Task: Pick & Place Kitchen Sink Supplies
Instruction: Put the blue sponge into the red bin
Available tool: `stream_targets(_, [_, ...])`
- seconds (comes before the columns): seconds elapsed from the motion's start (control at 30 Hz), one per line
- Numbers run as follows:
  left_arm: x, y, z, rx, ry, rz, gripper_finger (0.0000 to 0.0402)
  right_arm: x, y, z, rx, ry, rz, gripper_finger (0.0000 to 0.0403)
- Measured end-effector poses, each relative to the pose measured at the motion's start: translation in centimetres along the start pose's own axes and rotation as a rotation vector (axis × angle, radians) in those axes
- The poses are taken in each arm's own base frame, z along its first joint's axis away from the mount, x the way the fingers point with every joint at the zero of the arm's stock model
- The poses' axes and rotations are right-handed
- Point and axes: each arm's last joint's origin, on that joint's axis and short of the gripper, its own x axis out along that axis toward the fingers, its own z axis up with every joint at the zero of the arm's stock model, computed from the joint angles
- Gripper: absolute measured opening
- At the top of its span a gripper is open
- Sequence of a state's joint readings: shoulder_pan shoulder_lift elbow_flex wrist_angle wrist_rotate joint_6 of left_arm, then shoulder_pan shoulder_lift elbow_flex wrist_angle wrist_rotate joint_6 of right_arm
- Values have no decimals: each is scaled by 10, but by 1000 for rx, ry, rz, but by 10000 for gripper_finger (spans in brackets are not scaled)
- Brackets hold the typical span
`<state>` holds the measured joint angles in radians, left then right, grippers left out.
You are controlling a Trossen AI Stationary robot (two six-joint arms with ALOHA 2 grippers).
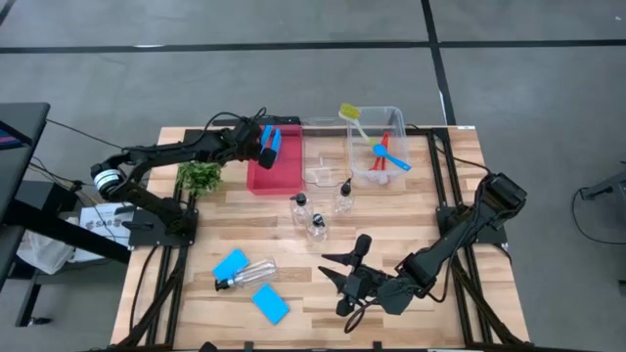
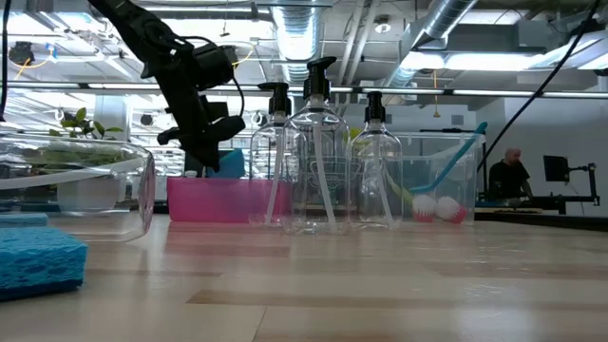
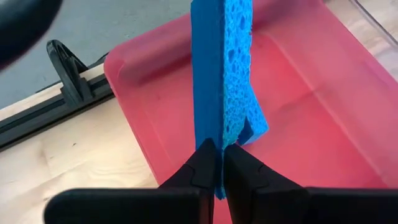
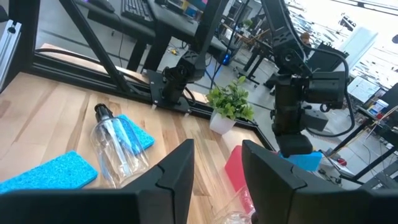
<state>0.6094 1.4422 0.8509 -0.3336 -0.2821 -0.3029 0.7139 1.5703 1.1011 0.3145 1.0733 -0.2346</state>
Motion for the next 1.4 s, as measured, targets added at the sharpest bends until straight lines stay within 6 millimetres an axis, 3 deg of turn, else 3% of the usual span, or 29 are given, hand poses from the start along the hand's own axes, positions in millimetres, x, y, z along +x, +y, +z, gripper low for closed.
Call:
stream_targets(0.67, [4, 11, 0, -79, 60, -56, 21, 0, 0, 0, 0, 0, 0, 128])
stream_targets(1.07, [26, 9, -10, -69, 154, -59, 21, 0, 0, 0, 0, 0, 1, 128])
stream_targets(1.4, [26, 9, -7, -76, 130, -62, 21, 0, 0, 0, 0, 0, 1, 128])
